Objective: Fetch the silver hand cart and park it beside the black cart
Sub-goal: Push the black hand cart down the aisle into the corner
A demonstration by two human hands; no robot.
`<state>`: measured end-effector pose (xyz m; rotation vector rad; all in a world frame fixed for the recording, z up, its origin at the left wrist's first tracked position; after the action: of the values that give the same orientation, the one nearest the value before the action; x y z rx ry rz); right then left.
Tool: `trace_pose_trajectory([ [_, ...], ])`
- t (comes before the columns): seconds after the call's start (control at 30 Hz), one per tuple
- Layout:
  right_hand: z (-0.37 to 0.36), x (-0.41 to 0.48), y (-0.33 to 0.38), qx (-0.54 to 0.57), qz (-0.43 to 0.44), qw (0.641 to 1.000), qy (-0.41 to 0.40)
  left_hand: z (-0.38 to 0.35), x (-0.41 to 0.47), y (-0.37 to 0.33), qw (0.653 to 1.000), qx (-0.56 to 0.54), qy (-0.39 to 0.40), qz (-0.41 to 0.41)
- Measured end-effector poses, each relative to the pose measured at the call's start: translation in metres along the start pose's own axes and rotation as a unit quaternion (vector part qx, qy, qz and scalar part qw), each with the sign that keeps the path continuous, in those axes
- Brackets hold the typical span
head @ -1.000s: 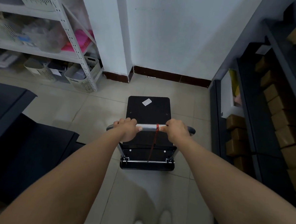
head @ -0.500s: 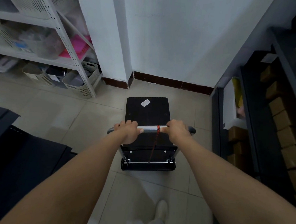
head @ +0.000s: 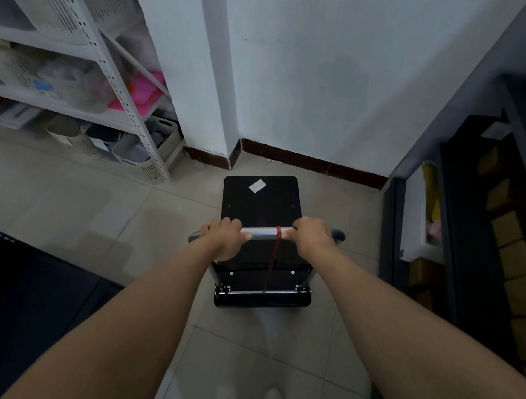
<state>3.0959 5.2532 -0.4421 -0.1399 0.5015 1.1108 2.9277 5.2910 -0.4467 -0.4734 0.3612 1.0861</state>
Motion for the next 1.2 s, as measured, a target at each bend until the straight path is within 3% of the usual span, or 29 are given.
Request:
trace_pose_trajectory([
  [0.93, 0.052, 0.085, 0.031, -0.072, 0.036, 0.997, 0.012, 0.056, 0.092, 0.018, 1.0, -0.015, -0.005, 0.0],
  [1.07, 0.065, 0.086, 0.033, -0.035, 0.044, 0.998, -0.009, 0.06, 0.098, 0.023, 0.998, -0.064, 0.011, -0.017],
  [1.2, 0.086, 0.077, 0.043, -0.002, 0.061, 0.997, -0.048, 0.075, 0.094, 0.026, 0.979, -0.203, -0.006, -0.031],
])
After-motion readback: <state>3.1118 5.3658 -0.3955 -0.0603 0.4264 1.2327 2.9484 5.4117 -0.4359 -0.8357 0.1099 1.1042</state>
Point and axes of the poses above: each hand's wrist, its own x-axis towards the middle knuckle, its own z-axis out of the back of the hand, y = z × x, the point moved 8 cm from there along x, towards the middle knuckle, and after that the axes turned 5 degrees about -z, right-handed, at the moved point
